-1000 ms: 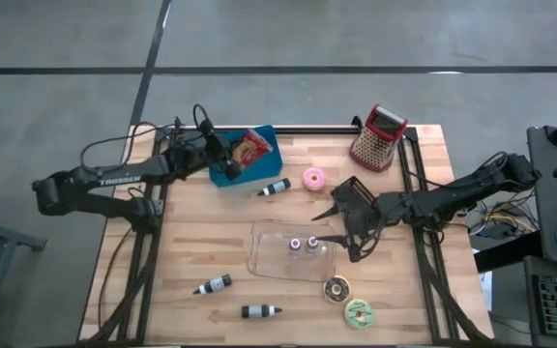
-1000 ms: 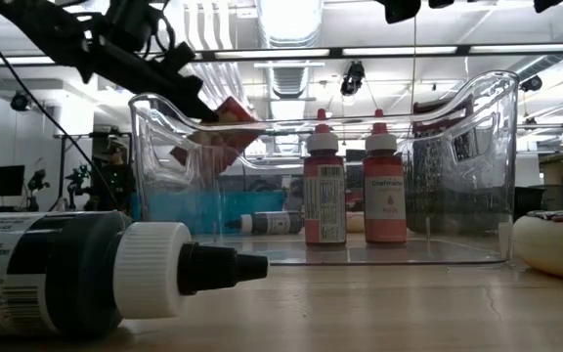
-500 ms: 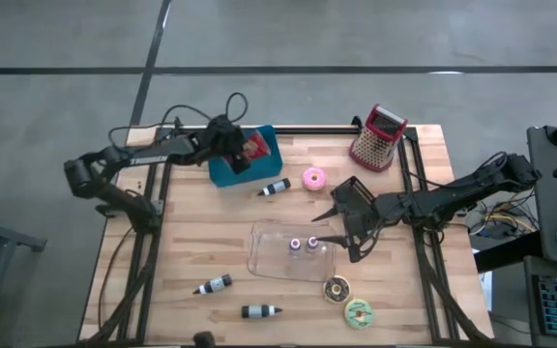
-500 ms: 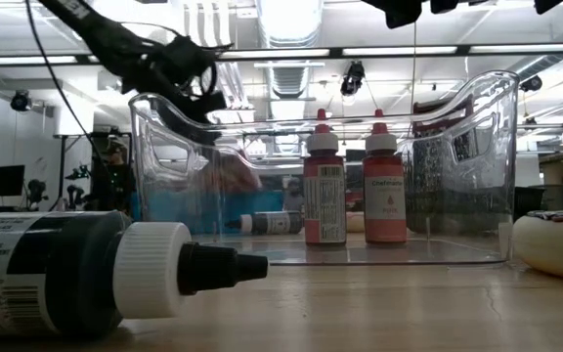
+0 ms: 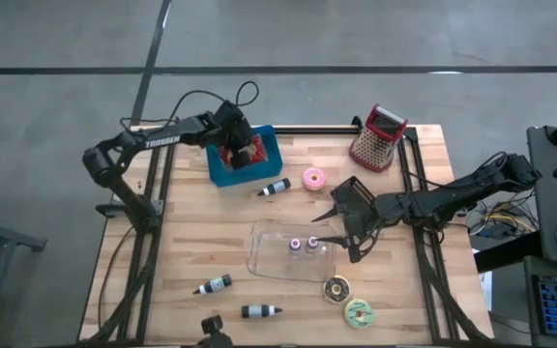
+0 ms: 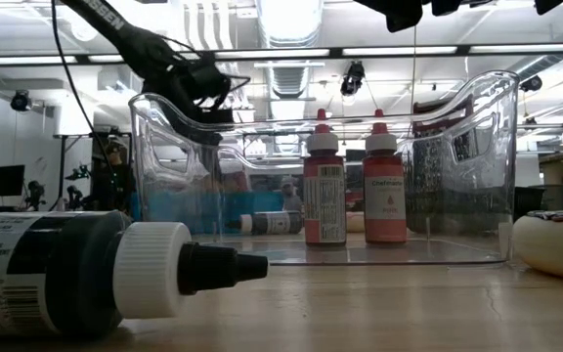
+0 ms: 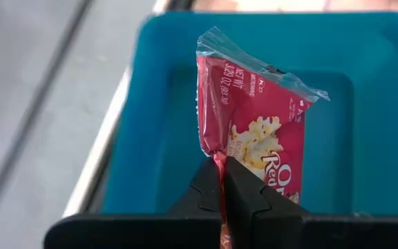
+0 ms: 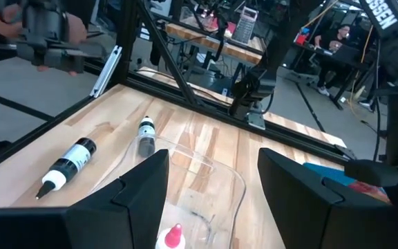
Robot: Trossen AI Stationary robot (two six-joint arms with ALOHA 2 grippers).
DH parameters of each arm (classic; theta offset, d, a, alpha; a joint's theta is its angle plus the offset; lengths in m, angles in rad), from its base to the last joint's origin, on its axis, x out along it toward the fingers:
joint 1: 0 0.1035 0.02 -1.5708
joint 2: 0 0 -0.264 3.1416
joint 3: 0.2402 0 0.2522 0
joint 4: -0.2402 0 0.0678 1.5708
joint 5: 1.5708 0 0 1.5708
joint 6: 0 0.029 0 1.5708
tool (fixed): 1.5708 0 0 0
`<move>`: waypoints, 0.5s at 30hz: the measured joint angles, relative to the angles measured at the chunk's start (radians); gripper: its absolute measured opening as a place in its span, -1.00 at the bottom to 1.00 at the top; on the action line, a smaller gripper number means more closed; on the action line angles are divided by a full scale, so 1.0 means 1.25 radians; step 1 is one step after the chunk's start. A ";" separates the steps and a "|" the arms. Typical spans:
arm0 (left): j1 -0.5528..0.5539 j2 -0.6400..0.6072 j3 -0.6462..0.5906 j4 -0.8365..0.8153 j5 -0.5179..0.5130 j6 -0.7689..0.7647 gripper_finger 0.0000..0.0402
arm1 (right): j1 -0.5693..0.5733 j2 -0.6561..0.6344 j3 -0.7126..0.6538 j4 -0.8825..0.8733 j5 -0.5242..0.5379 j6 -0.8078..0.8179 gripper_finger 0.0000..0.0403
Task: Pick & Place Food Item
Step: Put the popcorn bag into the blue bin
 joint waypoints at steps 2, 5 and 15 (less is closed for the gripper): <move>0.013 0.016 0.013 -0.035 0.028 -0.001 -1.00 | 0.000 0.000 0.000 0.000 0.000 0.000 0.09; 0.030 0.042 0.032 -0.073 0.041 -0.004 -1.00 | 0.000 0.000 0.000 0.000 -0.001 0.000 0.09; 0.062 0.134 0.058 -0.083 0.101 0.015 -1.00 | 0.000 0.000 0.000 0.000 -0.001 0.005 0.09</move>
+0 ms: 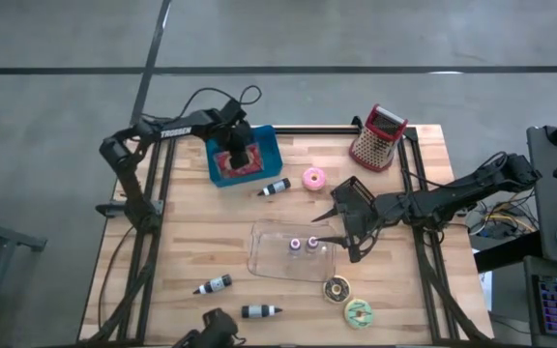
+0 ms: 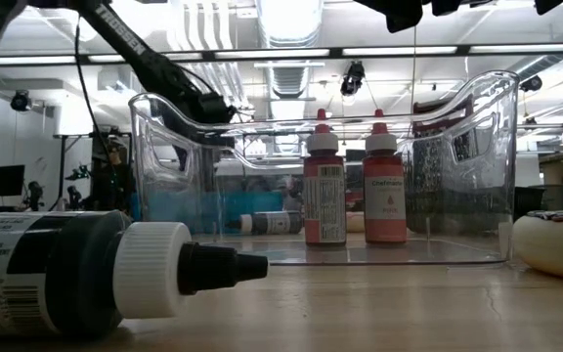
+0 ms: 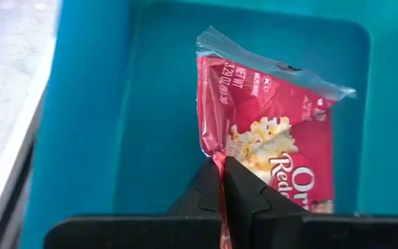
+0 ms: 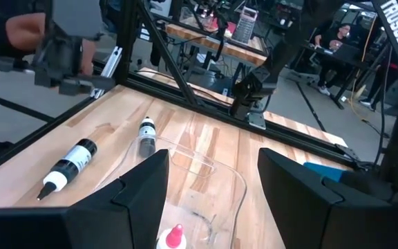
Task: Pick & Place Food Item
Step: Put the popcorn bag into the blue bin
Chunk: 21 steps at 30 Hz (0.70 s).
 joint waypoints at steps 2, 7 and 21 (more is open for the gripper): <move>0.004 0.018 0.006 0.000 0.002 0.003 -1.00 | 0.000 0.000 0.000 0.000 0.000 0.001 0.09; 0.008 0.047 0.012 0.002 0.002 0.006 -1.00 | 0.000 0.000 0.000 0.000 0.000 0.000 0.09; 0.008 0.051 0.012 0.003 0.002 0.015 -1.00 | 0.000 0.000 0.000 0.001 0.000 0.001 0.09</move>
